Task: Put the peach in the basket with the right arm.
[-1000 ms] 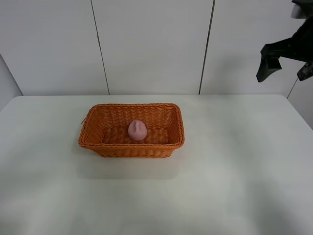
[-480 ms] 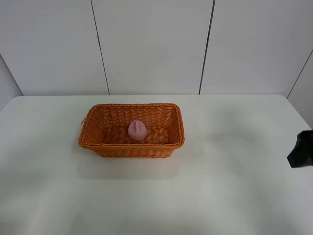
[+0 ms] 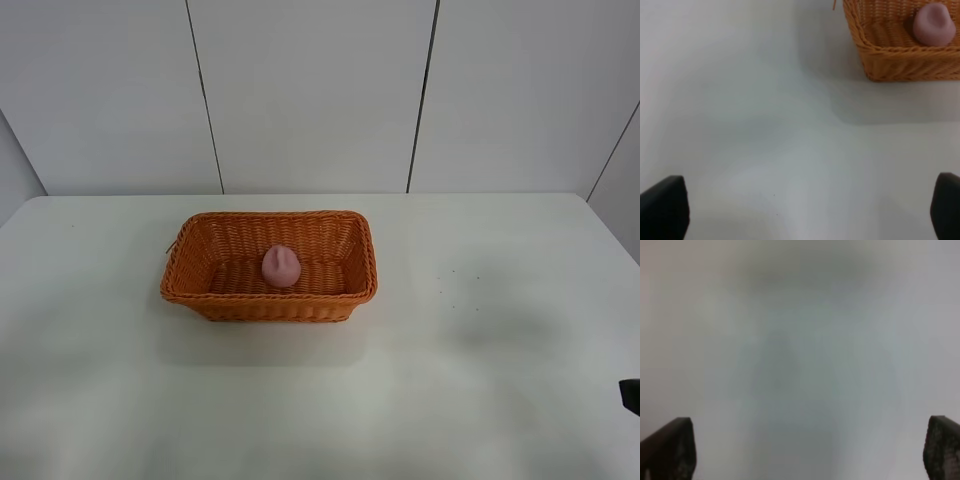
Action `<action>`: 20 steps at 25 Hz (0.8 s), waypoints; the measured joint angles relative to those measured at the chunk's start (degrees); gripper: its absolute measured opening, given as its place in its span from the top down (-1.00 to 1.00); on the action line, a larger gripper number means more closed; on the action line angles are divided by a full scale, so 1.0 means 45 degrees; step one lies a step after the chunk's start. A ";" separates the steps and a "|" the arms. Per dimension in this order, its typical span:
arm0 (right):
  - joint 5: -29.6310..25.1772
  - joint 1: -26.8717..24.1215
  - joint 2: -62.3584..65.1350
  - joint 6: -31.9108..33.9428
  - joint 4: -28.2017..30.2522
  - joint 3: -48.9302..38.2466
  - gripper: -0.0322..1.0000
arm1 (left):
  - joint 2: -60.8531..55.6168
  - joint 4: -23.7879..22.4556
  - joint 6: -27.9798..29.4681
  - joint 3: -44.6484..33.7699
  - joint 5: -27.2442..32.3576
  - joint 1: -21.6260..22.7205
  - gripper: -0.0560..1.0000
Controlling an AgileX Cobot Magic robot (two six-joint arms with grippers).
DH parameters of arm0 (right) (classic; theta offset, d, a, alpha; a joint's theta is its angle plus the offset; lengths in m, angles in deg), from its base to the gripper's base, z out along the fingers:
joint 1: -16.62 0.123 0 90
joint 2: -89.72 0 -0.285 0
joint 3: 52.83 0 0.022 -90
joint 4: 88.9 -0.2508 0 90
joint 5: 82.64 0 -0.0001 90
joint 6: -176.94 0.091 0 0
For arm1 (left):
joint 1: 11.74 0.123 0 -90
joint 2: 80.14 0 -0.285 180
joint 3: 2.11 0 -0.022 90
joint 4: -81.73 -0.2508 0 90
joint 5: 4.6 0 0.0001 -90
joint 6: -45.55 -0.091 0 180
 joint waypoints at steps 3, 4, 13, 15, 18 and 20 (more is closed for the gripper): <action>0.0000 0.0000 0.1224 0.0000 0.0012 0.0000 -0.41 | 0.0000 0.0000 0.0000 0.0000 0.0000 0.0000 -0.99; 0.0000 0.0000 0.1565 0.0000 0.0012 0.0000 -0.41 | 0.0000 0.0000 0.0000 0.0000 0.0000 0.0000 -0.99; 0.0000 0.0000 0.5460 0.0000 0.0024 -0.0060 -0.41 | 0.0000 0.0000 0.0000 0.0000 0.0000 0.0000 -0.99; 0.0000 0.0000 0.5545 0.0000 0.0024 -0.0060 -0.41 | 0.0000 0.0000 0.0000 0.0000 0.0000 0.0000 -0.99; 0.0000 0.0000 0.5558 0.0000 0.0024 -0.0060 -0.41 | 0.0000 0.0000 0.0000 0.0000 0.0000 0.0000 -0.99; 0.0000 0.0000 0.5563 0.0000 0.0024 -0.0060 -0.41 | 0.0000 0.0000 0.0000 0.0000 0.0000 0.0000 -0.99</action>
